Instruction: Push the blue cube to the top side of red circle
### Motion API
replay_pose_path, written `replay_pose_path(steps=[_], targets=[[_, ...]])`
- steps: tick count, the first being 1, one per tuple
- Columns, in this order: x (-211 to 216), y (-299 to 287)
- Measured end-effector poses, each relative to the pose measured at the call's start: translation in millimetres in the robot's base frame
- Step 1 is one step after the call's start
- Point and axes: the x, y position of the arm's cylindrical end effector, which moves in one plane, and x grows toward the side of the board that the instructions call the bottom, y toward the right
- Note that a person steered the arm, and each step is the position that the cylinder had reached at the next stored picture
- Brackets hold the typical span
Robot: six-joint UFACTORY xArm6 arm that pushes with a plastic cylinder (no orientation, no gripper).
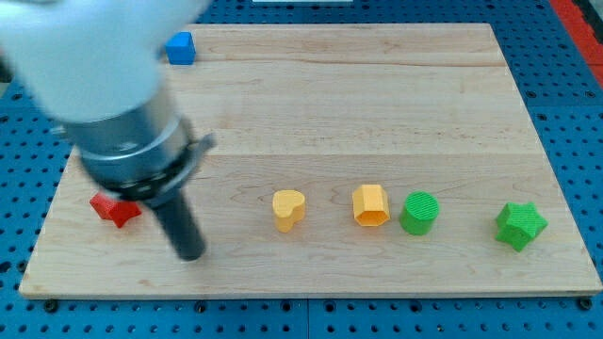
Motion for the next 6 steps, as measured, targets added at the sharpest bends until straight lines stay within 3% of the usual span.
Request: replay_pose_path(steps=[1,2,3,4,5,6], targets=[[-103.9,2.4],[-185.7,67.4],[-279.9,53.8],[-332.2,-0.3],[-341.3,-64.5],[-320.2,-95.8]])
